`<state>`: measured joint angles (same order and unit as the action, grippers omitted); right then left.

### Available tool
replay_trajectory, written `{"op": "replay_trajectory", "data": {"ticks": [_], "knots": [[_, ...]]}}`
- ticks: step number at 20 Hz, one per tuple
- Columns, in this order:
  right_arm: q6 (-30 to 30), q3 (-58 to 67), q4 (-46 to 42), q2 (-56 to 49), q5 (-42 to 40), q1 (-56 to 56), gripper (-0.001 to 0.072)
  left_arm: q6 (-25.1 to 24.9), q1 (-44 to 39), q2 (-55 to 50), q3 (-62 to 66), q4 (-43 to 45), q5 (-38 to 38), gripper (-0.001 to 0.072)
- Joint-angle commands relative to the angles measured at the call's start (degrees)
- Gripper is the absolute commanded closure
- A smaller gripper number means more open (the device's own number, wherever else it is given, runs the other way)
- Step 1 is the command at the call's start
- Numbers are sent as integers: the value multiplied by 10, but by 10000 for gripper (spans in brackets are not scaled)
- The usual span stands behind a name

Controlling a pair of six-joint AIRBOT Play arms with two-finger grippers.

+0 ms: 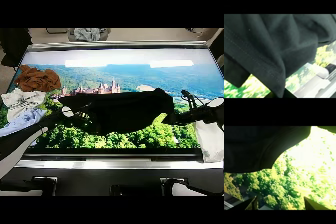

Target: Fold the shirts.

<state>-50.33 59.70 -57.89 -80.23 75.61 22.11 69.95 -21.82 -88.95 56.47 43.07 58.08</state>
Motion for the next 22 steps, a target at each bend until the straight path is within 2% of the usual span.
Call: {"op": "replay_trajectory", "data": {"ticks": [1, 5, 7, 10, 12, 18, 22], "knots": [[10, -3, -5, 0, 16, 0, 12, -13, 0, 14, 1, 0, -3, 683], [17, -20, -14, 0, -26, -1, 10, -16, 0, 47, 1, 0, -1, 683], [0, -12, -13, 0, -116, 3, 6, -16, 0, 65, 1, 0, -1, 683], [-72, 1, 2, -2, -250, 22, 7, -16, 0, 89, 1, 0, -1, 683], [-82, 1, 3, -11, -304, 26, 7, -16, 0, 104, 1, 0, -1, 683], [-68, 1, 127, -95, -306, 25, 16, -14, 0, 144, 1, 0, -2, 683], [-69, 1, 133, -109, -307, 6, 31, -14, 0, 161, 1, 0, -8, 683]]}}
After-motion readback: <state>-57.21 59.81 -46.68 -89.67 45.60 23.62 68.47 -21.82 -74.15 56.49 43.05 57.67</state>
